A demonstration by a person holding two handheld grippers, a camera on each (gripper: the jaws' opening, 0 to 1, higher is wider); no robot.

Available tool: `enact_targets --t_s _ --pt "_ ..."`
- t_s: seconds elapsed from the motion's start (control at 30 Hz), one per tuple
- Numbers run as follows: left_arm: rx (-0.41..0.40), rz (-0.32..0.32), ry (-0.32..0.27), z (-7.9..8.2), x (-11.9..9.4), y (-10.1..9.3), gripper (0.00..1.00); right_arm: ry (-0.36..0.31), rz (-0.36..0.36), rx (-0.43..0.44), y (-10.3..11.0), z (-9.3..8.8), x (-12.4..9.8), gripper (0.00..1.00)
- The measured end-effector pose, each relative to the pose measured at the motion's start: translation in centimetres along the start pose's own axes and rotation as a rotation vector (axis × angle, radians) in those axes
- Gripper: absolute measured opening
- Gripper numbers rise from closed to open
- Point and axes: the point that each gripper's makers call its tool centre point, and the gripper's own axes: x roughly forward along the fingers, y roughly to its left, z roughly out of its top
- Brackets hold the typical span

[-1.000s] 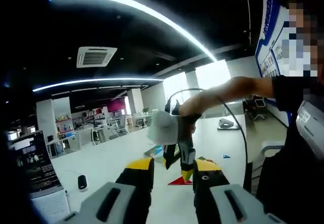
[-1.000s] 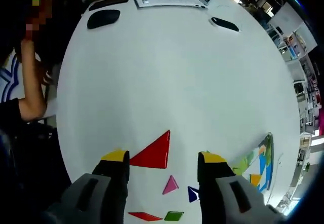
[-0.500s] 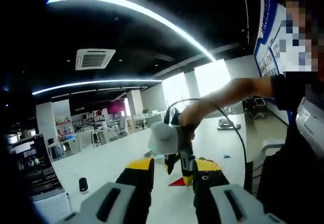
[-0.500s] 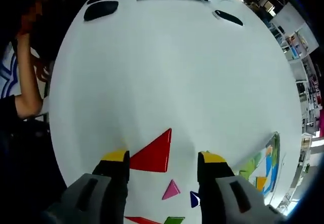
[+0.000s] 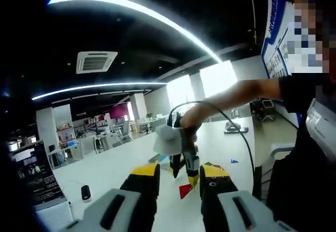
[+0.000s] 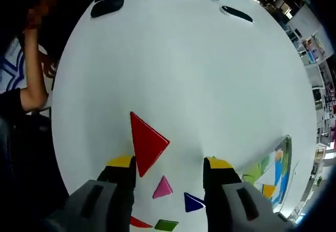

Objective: Pick up the tangram pieces one by one and place each piece onto its matching region on the pattern sheet, fitting the shapes together until the outline on the sheet is completely filled by the tangram pieces

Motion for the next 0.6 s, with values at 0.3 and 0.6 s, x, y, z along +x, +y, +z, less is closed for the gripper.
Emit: enact_targets --t_s 0.3,0.6 --pt "0.011 -0.004 0.003 0.0 -0.1 -0.1 0.32 -0.022 0.043 -0.076 0.8 1.2 0.3 0.49" --pt "0.012 -0.008 0.018 -0.5 0.1 0.0 0.32 -0.044 0.085 -0.151 1.4 1.7 0.5 0.45"
